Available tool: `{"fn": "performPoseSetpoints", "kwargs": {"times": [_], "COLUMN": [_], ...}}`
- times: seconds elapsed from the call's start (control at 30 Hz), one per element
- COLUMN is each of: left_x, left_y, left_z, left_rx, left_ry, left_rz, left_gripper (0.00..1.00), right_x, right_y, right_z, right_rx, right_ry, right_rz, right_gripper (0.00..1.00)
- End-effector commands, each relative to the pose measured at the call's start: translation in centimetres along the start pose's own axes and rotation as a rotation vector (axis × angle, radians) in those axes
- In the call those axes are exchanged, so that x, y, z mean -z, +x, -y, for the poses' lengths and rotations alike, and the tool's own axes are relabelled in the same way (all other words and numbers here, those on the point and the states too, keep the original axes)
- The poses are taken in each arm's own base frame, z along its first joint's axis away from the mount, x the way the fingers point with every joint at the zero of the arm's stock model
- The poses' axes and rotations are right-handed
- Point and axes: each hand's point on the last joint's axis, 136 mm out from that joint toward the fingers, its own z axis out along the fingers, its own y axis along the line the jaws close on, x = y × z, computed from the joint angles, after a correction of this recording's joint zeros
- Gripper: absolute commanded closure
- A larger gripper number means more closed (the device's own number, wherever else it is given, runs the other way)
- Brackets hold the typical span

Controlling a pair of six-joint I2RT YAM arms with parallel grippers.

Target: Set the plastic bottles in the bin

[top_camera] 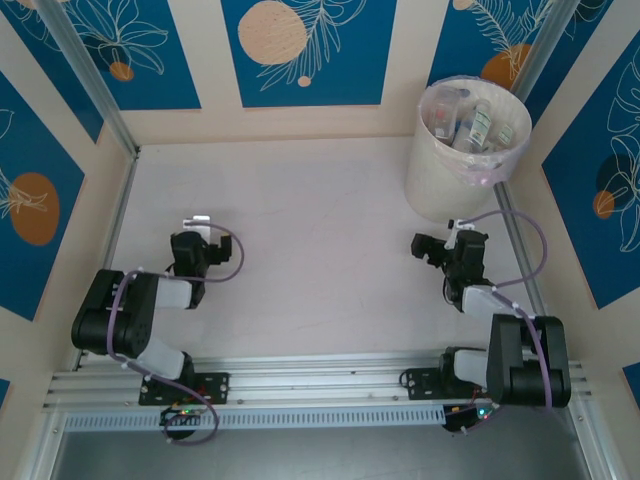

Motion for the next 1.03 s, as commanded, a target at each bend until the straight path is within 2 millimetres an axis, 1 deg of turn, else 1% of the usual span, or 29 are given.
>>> {"fn": "performPoseSetpoints", "kwargs": {"times": [0.0, 0.03, 0.1, 0.17, 0.23, 0.27, 0.33, 0.37, 0.4, 0.43, 0.53, 1.0], "left_x": [0.1, 0.1, 0.1, 0.1, 0.1, 0.1, 0.1, 0.1, 0.1, 0.1, 0.1, 0.2], "left_y": [-1.7, -1.8, -1.7, -1.7, -1.7, -1.6, -1.7, -1.7, -1.7, -1.7, -1.7, -1.7], "left_z": [-1.3, -1.3, -1.3, -1.3, -1.3, -1.3, -1.3, -1.3, -1.3, -1.3, -1.3, -1.3], "left_rx": [0.037, 0.036, 0.036, 0.036, 0.037, 0.037, 0.036, 0.037, 0.037, 0.037, 0.037, 0.035], "left_ry": [-0.063, -0.066, -0.064, -0.063, -0.063, -0.064, -0.063, -0.063, -0.063, -0.062, -0.062, -0.062], "left_rz": [0.073, 0.075, 0.074, 0.073, 0.073, 0.071, 0.073, 0.073, 0.072, 0.073, 0.073, 0.074], "left_gripper": [0.00, 0.00, 0.00, 0.00, 0.00, 0.00, 0.00, 0.00, 0.00, 0.00, 0.00, 0.00], "right_x": [-0.9, -1.3, -1.9, -2.6, -2.6, -2.5, -2.9, -3.9, -4.1, -3.7, -3.9, -3.9], "right_y": [-4.3, -4.6, -5.0, -4.3, -3.1, -3.0, -2.6, -3.0, -3.1, -3.1, -3.1, -3.0], "right_z": [-2.1, -2.4, -3.3, -3.7, -4.3, -4.5, -4.5, -4.0, -3.5, -3.5, -3.9, -4.1], "right_rx": [0.086, 0.096, 0.173, 0.212, 0.250, 0.256, 0.255, 0.231, 0.199, 0.173, 0.207, 0.208], "right_ry": [-0.068, -0.071, -0.059, -0.046, -0.080, -0.093, -0.098, -0.075, -0.095, -0.137, -0.111, -0.136], "right_rz": [0.145, 0.161, 0.208, 0.213, 0.264, 0.298, 0.225, 0.190, 0.167, 0.160, 0.173, 0.159], "right_gripper": [0.01, 0.01, 0.01, 0.01, 0.01, 0.01, 0.01, 0.01, 0.00, 0.01, 0.01, 0.01]}}
